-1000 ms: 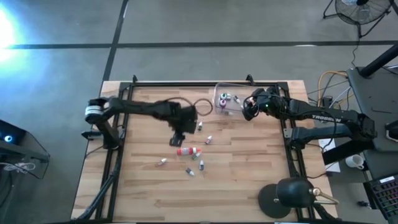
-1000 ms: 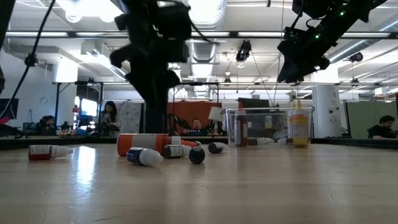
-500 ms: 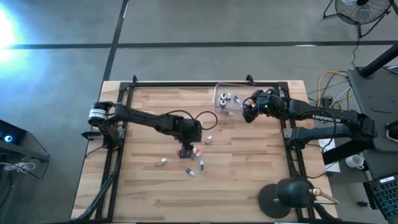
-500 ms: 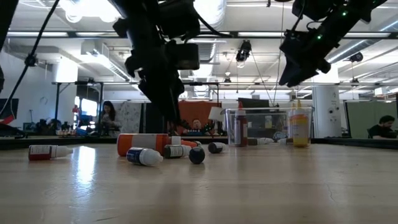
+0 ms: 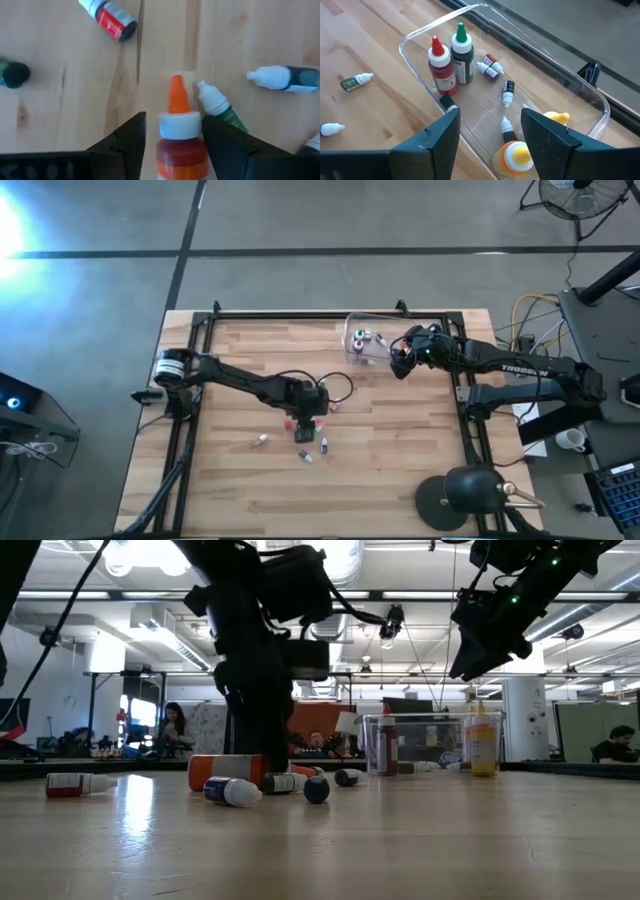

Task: Pick & Place food coloring
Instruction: Put the large orange food coloring bottle into the transparent bin

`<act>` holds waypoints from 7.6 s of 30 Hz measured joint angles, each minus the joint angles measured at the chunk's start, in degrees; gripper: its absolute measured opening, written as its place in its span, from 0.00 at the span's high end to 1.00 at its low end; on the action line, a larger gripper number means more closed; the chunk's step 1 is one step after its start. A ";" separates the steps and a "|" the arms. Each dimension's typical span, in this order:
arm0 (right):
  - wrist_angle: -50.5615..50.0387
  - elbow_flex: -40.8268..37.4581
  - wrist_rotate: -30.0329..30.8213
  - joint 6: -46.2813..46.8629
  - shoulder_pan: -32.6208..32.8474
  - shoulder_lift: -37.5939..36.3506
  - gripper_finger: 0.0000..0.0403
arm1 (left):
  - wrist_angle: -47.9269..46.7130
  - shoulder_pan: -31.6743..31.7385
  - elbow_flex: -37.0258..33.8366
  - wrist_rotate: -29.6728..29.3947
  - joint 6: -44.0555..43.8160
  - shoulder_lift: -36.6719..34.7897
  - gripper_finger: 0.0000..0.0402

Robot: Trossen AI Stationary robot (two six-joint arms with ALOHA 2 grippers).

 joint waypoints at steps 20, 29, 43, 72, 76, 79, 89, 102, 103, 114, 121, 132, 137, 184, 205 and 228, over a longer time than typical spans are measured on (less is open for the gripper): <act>3.80 -1.33 -0.17 1.17 -0.02 -0.63 0.50 | -4.24 3.32 3.12 -12.48 3.29 0.60 0.76; 7.94 -0.14 0.28 0.10 -0.31 -0.94 0.50 | 16.90 18.48 4.72 -9.25 -0.54 -10.12 0.76; 8.29 -0.14 -4.46 0.16 -0.44 -0.60 0.50 | 52.79 24.37 -1.52 1.12 -11.55 -11.77 0.75; 4.77 -0.07 -22.08 3.03 -0.55 -0.04 0.50 | 59.00 17.69 -4.36 9.86 1.30 -1.60 0.74; 4.65 -0.05 -22.07 3.20 -0.55 -0.04 0.50 | 59.87 16.55 -0.26 9.87 7.07 3.60 0.74; 3.90 -0.02 -22.27 6.28 -0.55 -0.04 0.50 | 59.63 15.97 3.61 9.86 8.74 7.79 0.74; -8.98 0.17 -22.68 22.35 -0.50 -0.07 0.50 | 59.67 13.66 14.49 9.49 13.61 18.63 0.74; -7.85 0.19 -24.82 34.25 -0.57 1.77 0.50 | 63.57 13.57 20.27 6.82 13.50 25.35 0.74; -7.73 0.19 -24.82 34.25 -0.57 1.87 0.50 | 63.49 13.57 21.00 6.82 13.25 26.00 0.74; -7.92 0.27 -22.94 37.73 -0.52 2.47 0.50 | 63.04 13.51 25.48 6.63 11.82 28.77 0.74; -8.00 0.37 -21.77 38.93 -0.50 4.33 0.50 | 62.34 13.22 25.40 6.19 11.94 28.82 0.74; -10.57 2.86 -20.00 40.79 -0.75 3.48 0.50 | 61.33 12.48 24.63 7.65 12.14 28.60 0.74; -10.59 2.86 -20.73 42.11 -0.79 3.82 0.50 | 62.67 12.39 24.63 7.13 12.73 28.60 0.74; -13.78 3.95 -23.84 40.01 -0.66 4.46 0.50 | 61.31 11.19 27.66 3.13 13.76 28.47 0.74; -13.55 3.99 -23.52 41.59 -0.66 4.35 0.68 | 60.83 11.21 27.89 3.17 13.74 28.45 0.74; -13.44 4.82 -22.21 39.10 -0.66 3.70 0.74 | 54.59 10.91 28.20 -5.22 11.19 26.35 0.74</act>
